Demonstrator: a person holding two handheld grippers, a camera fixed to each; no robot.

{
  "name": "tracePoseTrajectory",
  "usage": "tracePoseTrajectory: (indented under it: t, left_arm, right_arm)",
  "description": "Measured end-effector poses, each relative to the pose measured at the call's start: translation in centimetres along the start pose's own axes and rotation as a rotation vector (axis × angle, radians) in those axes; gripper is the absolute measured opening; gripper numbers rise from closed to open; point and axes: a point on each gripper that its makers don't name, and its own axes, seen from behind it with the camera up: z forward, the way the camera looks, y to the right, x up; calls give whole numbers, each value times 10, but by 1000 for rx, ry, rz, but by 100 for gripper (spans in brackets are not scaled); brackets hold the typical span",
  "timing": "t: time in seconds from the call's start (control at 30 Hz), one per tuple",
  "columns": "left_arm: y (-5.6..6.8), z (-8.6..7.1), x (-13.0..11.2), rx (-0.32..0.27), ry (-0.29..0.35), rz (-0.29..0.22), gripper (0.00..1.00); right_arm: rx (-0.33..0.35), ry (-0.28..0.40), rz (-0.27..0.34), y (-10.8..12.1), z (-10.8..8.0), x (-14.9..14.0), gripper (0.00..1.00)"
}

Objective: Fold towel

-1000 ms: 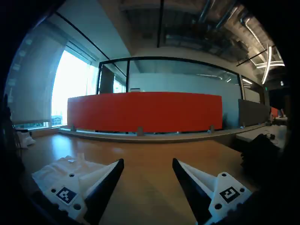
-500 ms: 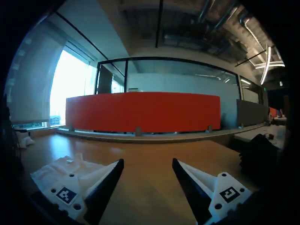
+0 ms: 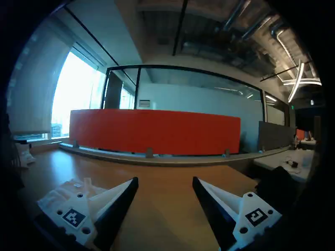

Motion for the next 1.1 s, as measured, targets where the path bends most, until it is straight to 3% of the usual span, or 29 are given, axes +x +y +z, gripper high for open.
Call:
tracePoseTrajectory:
  t: [0.27,0.57,0.8,1.1]
  left_arm:
    - [5,-8,78,-11,5,-21,98]
    - [11,-7,127,-17,-36,-4,98]
    - [19,-2,141,-51,-84,28,98]
    - [40,-2,124,-157,-192,106,98]
  right_arm:
    - [-22,11,-7,4,-8,76,100]
    - [-51,-18,14,14,-9,126,100]
    - [-19,-66,5,7,-8,139,100]
    - [131,-152,-54,-25,-6,131,100]
